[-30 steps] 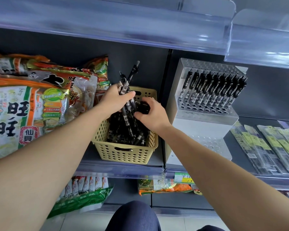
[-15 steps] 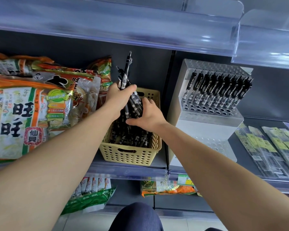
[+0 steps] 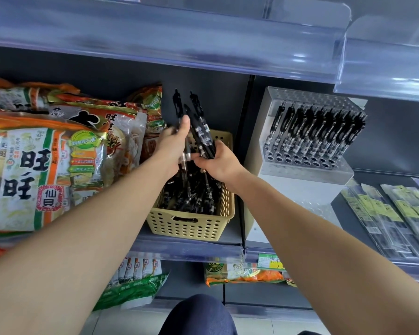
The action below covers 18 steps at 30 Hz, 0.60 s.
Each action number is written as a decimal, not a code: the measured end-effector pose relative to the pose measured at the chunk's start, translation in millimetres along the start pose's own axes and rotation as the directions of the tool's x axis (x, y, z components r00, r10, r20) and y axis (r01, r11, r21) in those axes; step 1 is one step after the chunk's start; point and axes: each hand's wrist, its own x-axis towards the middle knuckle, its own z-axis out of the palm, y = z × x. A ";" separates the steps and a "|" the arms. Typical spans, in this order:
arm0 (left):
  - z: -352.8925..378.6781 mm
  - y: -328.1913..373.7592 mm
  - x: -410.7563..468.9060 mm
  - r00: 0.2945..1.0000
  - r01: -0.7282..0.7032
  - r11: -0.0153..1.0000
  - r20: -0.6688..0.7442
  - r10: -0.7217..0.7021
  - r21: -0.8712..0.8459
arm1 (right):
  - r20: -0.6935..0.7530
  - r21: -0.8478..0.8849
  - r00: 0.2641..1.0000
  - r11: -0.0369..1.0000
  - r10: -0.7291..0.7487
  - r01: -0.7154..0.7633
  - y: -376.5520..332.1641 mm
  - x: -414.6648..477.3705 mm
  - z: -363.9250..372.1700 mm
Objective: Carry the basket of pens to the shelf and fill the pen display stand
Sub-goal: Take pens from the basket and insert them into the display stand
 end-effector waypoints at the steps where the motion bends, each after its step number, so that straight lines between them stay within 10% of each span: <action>1: 0.6 -0.9 0.5 1.000 -0.009 1.000 0.008 0.010 -0.006 | 0.002 0.047 1.000 0.999 0.009 -0.009 -0.9 -0.7 -0.5; 18: 17.2 6.2 -19.0 0.967 -0.226 0.928 -0.045 0.250 0.296 | -0.123 0.075 0.992 0.996 -0.036 0.046 0.8 2.4 9.5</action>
